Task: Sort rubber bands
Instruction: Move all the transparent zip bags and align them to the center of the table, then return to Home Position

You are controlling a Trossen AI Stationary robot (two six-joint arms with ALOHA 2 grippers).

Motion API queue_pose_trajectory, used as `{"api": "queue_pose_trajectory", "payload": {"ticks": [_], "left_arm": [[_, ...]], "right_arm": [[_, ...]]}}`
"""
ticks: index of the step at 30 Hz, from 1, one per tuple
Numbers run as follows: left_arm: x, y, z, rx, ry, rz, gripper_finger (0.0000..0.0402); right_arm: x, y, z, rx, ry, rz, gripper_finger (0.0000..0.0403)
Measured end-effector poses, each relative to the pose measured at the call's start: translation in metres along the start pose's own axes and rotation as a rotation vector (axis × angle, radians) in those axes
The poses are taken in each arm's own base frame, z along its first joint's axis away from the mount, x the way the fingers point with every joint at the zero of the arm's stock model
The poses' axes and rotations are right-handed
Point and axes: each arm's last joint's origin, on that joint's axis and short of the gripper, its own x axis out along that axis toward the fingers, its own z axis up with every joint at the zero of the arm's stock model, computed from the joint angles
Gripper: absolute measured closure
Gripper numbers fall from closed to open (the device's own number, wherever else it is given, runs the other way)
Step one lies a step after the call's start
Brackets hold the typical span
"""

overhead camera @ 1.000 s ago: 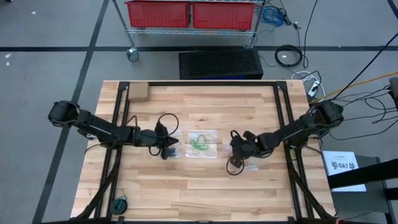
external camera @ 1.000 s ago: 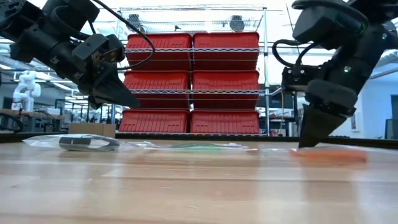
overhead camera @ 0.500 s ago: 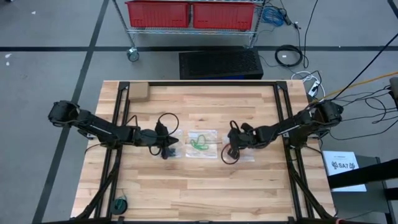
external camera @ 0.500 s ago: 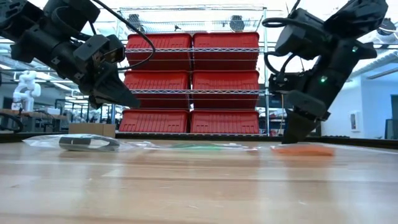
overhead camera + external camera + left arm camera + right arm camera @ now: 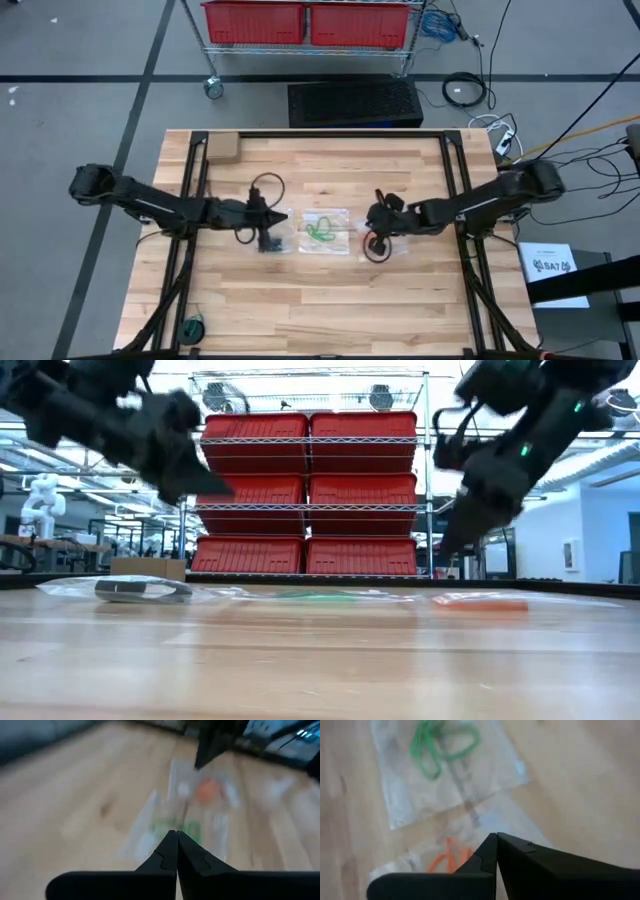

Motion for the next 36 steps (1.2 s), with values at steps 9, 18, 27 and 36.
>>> {"api": "queue_pose_trajectory", "payload": {"ticks": [9, 18, 27, 36], "left_arm": [[-0.079, 0.022, 0.007, 0.171, -0.183, 0.03, 0.04], [-0.092, 0.054, -0.018, 0.218, -0.458, 0.203, 0.04], [-0.096, 0.068, -0.017, 0.222, -0.338, 0.239, 0.04], [-0.093, 0.068, -0.026, 0.18, -0.437, 0.17, 0.04]], "right_arm": [[-0.07, -0.023, -0.041, -0.085, -0.458, 0.045, 0.0403], [-0.076, -0.072, -0.062, -0.076, -0.884, 0.137, 0.0403], [-0.081, -0.109, -0.042, -0.134, -0.902, 0.102, 0.0403], [-0.065, -0.108, -0.06, -0.062, -0.841, -0.028, 0.0403]]}}
